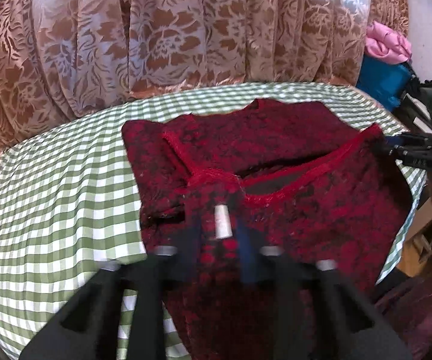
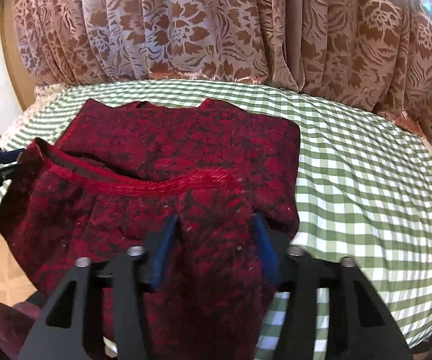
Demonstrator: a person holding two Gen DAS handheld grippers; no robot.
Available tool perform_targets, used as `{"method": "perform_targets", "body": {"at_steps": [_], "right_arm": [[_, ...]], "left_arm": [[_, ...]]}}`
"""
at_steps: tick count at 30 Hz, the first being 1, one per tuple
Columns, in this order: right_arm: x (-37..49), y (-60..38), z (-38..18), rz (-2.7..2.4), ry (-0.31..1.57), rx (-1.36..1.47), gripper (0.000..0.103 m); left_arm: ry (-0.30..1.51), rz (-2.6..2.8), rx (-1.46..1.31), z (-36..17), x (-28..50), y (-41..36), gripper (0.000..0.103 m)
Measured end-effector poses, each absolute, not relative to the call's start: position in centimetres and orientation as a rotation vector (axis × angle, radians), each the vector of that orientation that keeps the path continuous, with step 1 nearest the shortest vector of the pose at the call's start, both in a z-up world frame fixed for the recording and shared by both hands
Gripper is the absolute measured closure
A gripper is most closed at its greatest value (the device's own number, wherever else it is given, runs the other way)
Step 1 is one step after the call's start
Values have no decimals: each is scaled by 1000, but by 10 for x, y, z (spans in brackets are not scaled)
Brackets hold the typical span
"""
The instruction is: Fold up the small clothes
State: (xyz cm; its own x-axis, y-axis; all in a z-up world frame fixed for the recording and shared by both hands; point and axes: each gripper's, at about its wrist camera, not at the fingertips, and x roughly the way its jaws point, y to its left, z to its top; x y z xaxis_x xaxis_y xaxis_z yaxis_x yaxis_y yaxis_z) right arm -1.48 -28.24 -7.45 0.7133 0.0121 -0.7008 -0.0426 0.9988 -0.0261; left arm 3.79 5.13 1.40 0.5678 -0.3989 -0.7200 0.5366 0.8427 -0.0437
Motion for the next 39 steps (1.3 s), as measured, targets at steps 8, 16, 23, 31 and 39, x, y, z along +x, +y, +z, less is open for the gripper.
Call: {"method": "perform_targets", "body": {"at_steps": [8,16,23,31,39], "right_arm": [[-9,-309,-88,3,803,132,83],[-4,-309,-95,25,828,177,75],[-13,-307,-94,44,837,150,65],[-10,-303,-101,38,854,116,72],[-8,-306,-105,35,905,163,73]], "left_arm": [[889,-439,-240,-15,61,119,89],[859,-444,-220,-21,55,108,39],[884,-513,-216,-27,52,108,51],[848,-534,-116,-17,38,93,88],[760,-475,-45,5,18,81,89]]}}
